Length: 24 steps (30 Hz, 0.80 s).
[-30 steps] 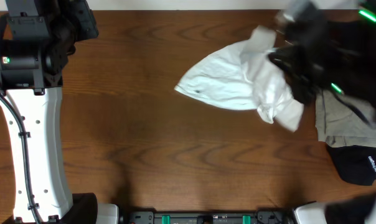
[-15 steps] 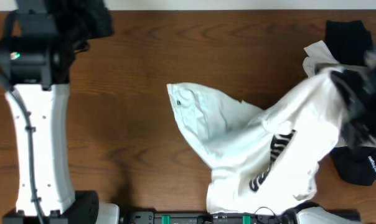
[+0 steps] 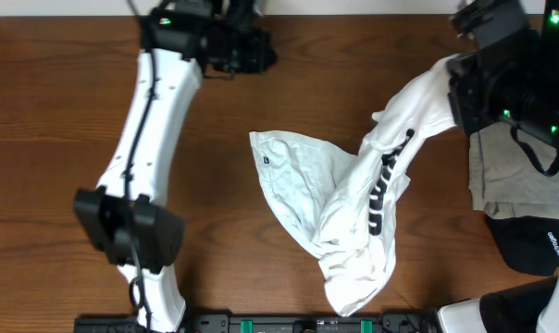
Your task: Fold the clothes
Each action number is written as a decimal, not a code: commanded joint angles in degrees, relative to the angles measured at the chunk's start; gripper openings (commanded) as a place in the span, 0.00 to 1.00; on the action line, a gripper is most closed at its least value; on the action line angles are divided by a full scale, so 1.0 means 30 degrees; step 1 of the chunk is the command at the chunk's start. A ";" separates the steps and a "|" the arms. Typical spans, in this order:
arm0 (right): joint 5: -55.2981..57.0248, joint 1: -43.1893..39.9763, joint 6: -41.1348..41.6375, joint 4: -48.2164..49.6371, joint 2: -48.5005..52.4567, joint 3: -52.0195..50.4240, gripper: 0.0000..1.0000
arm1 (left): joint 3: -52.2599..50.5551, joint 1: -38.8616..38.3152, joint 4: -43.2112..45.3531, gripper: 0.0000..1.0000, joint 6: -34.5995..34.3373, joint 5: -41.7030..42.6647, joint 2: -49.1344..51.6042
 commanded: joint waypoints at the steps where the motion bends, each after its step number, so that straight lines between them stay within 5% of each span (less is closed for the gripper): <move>1: 0.3985 -0.0306 0.2149 0.0138 -0.0342 0.0146 0.01 | 0.0000 -0.0831 -0.0306 0.06 0.1100 0.1392 0.0787; 10: 0.3497 -0.0306 0.2164 -0.0102 -0.0342 0.0146 0.01 | -0.0015 -0.3468 -0.0933 0.07 0.2616 0.1392 0.3089; 16: 0.3497 -0.0306 0.2178 -0.0248 -0.0350 0.0146 0.01 | -0.0058 -0.4758 -0.1421 0.50 0.2747 0.3257 0.4277; 24: 0.3483 -0.0306 0.2178 -0.0306 -0.0350 0.0146 0.01 | -0.0102 -0.6324 -0.1872 0.63 0.3249 0.4612 0.6324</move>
